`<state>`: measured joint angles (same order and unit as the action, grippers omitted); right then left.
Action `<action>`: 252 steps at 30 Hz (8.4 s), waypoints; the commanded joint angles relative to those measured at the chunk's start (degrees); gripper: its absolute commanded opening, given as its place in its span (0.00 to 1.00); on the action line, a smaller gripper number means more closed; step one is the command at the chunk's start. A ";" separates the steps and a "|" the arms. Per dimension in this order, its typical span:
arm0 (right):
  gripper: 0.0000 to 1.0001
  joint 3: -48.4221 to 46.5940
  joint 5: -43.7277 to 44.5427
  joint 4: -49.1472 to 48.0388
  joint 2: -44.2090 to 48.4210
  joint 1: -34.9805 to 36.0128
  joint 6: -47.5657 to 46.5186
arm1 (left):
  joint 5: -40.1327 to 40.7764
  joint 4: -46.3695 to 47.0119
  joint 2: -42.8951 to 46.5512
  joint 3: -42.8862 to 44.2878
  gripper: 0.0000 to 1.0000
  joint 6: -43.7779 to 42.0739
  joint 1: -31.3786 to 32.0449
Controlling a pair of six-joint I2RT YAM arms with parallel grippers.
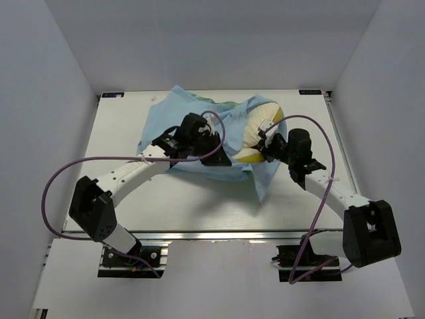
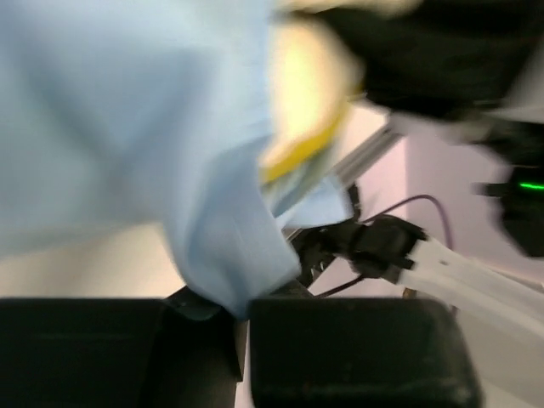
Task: Put the pillow into the pillowcase
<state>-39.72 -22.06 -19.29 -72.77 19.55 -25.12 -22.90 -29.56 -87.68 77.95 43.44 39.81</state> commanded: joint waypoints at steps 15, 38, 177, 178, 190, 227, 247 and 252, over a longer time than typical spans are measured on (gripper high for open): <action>0.00 -10.71 -15.36 16.03 -9.65 -23.06 -1.76 | 24.82 -6.12 15.41 -8.24 0.87 -7.14 -8.49; 0.00 -18.72 -22.85 27.81 -18.55 -27.11 -5.02 | 20.26 10.40 8.69 -36.30 0.75 -7.40 -31.99; 0.20 -21.53 -23.55 38.62 -21.89 -11.11 -20.31 | -19.00 31.94 -40.54 36.53 0.98 -50.75 -18.79; 0.20 -21.62 -23.46 38.71 -21.62 -11.20 -20.49 | -21.64 31.50 -42.21 38.66 0.98 -49.69 -19.42; 0.20 -20.83 -23.81 39.86 -20.30 -11.20 -21.37 | -32.11 33.16 -53.38 46.68 0.95 -41.95 -21.97; 0.60 -16.18 -18.11 38.89 -13.46 -9.53 -16.19 | -39.25 57.15 -54.28 38.60 0.00 -18.13 -21.79; 0.89 -21.62 -22.34 22.56 -2.12 -19.73 34.43 | -41.70 64.28 -23.69 24.62 0.00 -13.21 -20.57; 0.89 -24.69 -21.96 25.43 -3.25 -15.51 34.44 | -40.30 62.87 -18.33 25.31 0.00 -13.47 -19.51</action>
<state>-60.36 -42.41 7.79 -76.12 2.17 5.28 -63.96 31.90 -112.46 102.48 29.65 19.42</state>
